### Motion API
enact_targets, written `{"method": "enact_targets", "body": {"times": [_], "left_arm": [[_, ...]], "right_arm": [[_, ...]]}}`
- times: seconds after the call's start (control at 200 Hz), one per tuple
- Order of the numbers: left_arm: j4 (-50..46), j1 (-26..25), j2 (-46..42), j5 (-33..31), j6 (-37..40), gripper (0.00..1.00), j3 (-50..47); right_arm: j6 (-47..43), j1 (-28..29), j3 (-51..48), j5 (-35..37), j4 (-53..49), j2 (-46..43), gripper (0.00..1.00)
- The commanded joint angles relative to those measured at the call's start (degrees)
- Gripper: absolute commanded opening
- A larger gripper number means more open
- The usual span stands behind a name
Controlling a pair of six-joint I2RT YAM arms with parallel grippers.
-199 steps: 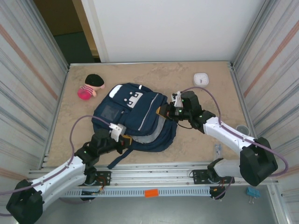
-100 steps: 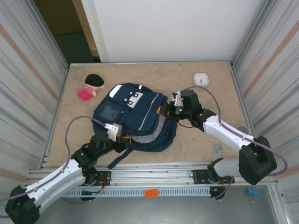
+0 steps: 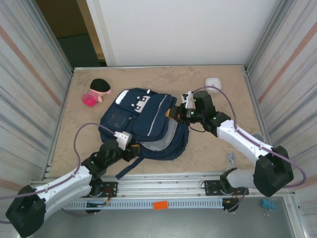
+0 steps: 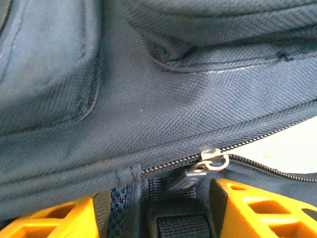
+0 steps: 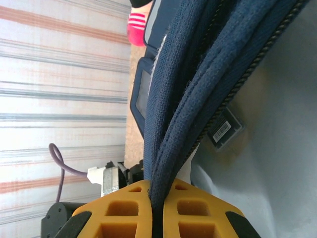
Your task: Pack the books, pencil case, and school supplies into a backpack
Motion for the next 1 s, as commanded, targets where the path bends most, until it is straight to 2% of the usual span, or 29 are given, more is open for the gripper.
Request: {"method": "enact_targets", "body": {"times": [0.0,0.14,0.301,0.481,0.732,0.807,0.827,0.887,0.917,0.997], "left_arm": [[7.4,-0.1,3.3,5.3,4.6,0.53,0.3],[8.7,-0.2,5.8,10.6,6.4,0.36,1.4],[8.5,-0.4,2.7,14.0,6.6,0.12,0.9],[6.0,-0.6,-3.8,16.3,6.9,0.0,-0.6],[2.3,-0.8,-8.6,18.3,5.5,0.0,-1.0],[-0.6,-0.9,-8.9,15.0,4.1,0.0,0.2],[-2.1,-0.9,-9.1,12.4,3.2,0.03,0.7],[-6.4,-0.9,-9.8,3.7,-1.1,0.24,1.7],[-7.8,-0.9,-10.1,0.7,-2.3,0.32,1.9],[-9.7,-0.9,-10.2,-2.2,-2.3,0.42,2.5]], "right_arm": [[-1.7,-0.8,2.1,-0.8,2.6,-1.6,0.03],[-1.6,-0.8,1.4,-0.6,3.1,-1.2,0.02],[-1.1,-0.8,0.3,0.6,3.9,-0.9,0.01],[-0.3,-0.8,-1.3,1.6,5.1,-0.6,0.0],[0.7,-0.2,-1.9,2.4,6.6,0.3,0.0],[0.6,-0.3,-1.8,2.4,6.4,0.4,0.0],[0.5,-0.4,-1.9,2.4,6.2,0.3,0.0],[0.4,-0.9,-1.9,2.3,5.6,-0.1,0.0],[0.5,-1.2,-1.7,1.9,5.4,-0.3,0.0],[0.5,-1.6,-0.9,0.6,5.0,-0.9,0.0]]}}
